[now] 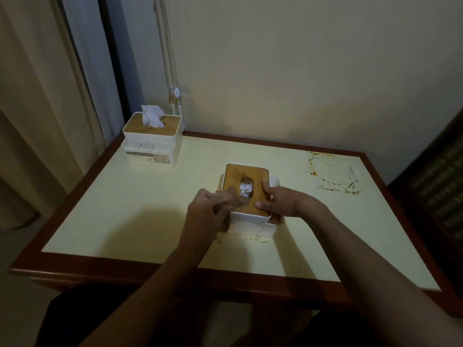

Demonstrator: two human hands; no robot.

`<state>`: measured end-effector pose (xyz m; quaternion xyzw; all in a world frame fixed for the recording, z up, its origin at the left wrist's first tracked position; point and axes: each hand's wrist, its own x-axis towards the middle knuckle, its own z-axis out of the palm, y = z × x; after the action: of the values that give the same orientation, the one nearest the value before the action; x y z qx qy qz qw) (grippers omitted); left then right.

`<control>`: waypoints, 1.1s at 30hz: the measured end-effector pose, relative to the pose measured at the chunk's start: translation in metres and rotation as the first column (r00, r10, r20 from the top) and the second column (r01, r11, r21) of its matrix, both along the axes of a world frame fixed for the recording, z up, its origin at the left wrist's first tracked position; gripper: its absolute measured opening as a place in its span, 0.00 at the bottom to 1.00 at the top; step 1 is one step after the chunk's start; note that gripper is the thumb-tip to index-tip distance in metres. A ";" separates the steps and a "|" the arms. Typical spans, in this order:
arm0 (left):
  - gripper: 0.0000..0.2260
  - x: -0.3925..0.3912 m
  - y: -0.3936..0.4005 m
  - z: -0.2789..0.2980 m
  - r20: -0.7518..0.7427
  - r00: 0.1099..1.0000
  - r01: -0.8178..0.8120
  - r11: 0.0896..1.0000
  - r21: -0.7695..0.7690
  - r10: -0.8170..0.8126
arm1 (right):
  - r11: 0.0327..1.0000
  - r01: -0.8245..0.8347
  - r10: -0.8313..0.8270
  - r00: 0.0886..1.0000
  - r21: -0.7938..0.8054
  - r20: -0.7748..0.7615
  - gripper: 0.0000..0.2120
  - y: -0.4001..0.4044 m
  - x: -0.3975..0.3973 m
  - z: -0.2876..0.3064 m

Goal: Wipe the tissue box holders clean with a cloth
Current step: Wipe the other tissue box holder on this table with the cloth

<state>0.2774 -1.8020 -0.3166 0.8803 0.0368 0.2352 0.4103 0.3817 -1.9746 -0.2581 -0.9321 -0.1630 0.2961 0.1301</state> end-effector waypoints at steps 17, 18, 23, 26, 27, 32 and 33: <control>0.08 0.093 0.005 0.004 -0.222 0.975 -0.144 0.789 -0.597 0.010 | 0.958 0.283 -0.267 0.849 0.034 0.455 0.29 -0.006 -0.011 -0.005; 0.06 0.089 0.011 -0.001 -0.242 0.969 -0.180 0.788 -0.589 0.040 | 0.975 0.219 -0.209 0.861 0.034 0.463 0.30 -0.007 -0.009 -0.009; 0.13 0.079 0.015 -0.007 -0.207 0.978 -0.063 0.878 -0.474 -0.042 | 1.000 0.001 0.009 0.944 -0.030 0.330 0.33 -0.016 0.012 -0.025; 0.17 0.086 0.008 -0.007 -0.183 0.975 0.032 0.887 -0.461 -0.130 | 0.992 -0.061 0.089 0.963 -0.114 0.254 0.30 -0.019 0.022 -0.029; 0.16 0.089 0.007 -0.007 -0.180 0.974 0.043 0.887 -0.461 -0.141 | 0.989 -0.073 0.102 0.966 -0.126 0.236 0.30 -0.020 0.025 -0.029; 0.12 0.096 0.007 -0.015 -0.129 0.953 0.131 0.755 -0.642 -0.275 | 0.984 -0.118 0.142 0.972 -0.134 0.186 0.28 -0.025 0.034 -0.029; 0.12 0.097 0.006 -0.017 -0.117 0.959 0.121 0.745 -0.656 -0.259 | 0.983 -0.127 0.150 0.973 -0.137 0.178 0.28 -0.026 0.035 -0.028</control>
<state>0.3742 -1.7957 -0.3338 0.7045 0.0659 0.0755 0.7026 0.4170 -2.0002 -0.2860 -0.9485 -0.2204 0.2250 0.0349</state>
